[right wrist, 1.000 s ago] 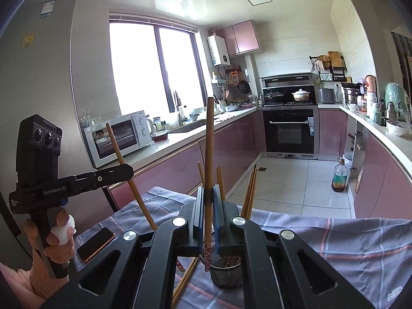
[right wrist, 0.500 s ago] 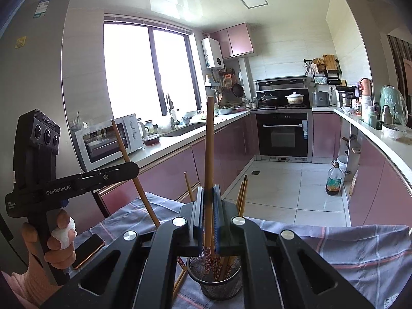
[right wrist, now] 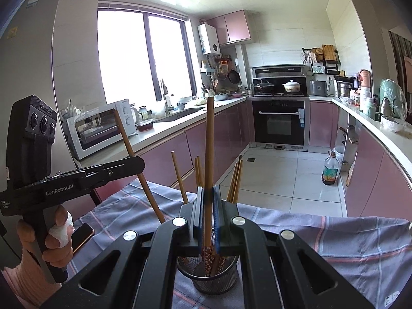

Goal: Organize utensils
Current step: 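Lower the right tool's chopstick into the cup and open while the left tool releases its chopstick, then move both open tools down to the two chopsticks lying on the cloth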

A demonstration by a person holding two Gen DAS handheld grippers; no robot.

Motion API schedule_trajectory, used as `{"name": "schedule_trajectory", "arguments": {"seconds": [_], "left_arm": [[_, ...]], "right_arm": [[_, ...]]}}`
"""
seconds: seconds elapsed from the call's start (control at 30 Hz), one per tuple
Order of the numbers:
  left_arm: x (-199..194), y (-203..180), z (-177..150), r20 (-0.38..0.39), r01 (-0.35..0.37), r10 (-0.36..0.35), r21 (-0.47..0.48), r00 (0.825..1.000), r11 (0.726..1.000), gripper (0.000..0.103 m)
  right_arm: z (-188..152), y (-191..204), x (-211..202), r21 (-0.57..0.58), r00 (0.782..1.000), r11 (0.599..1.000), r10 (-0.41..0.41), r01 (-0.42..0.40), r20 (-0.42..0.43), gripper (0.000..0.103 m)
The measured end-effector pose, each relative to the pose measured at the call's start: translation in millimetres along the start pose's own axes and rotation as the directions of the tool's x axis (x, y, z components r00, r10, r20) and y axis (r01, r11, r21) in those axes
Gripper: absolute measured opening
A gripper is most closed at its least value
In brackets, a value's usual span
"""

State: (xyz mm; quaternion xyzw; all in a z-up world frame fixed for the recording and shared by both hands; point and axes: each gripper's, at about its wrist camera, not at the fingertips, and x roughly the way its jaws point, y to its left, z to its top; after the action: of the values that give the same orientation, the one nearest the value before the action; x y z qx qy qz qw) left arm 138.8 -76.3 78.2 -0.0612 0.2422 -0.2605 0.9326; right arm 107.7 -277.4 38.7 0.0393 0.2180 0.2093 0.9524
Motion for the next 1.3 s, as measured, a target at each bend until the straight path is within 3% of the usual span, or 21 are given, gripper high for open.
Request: {"name": "schedule_trajectory", "arguments": {"seconds": [0.37, 0.77, 1.0, 1.3], "left_arm": [[37, 4, -22, -0.156, -0.014, 0.023, 0.059, 0.988, 0.998, 0.007], [64, 18, -28, -0.231, 0.018, -0.011, 0.028, 0.973, 0.999, 0.008], [81, 27, -30, -0.244, -0.007, 0.007, 0.002, 0.970, 1.000, 0.008], [89, 39, -38, -0.236, -0.035, 0.026, -0.031, 0.971, 0.999, 0.025]], "right_arm": [[-9, -2, 22, -0.005, 0.995, 1.000, -0.006, 0.006, -0.096, 0.005], [-18, -15, 47, 0.031, 0.985, 0.999, -0.023, 0.029, -0.169, 0.006], [-21, -19, 54, 0.060, 0.984, 0.997, -0.032, 0.043, -0.176, 0.007], [-24, -18, 52, 0.068, 0.985, 0.997, -0.028, 0.040, -0.173, 0.008]]}}
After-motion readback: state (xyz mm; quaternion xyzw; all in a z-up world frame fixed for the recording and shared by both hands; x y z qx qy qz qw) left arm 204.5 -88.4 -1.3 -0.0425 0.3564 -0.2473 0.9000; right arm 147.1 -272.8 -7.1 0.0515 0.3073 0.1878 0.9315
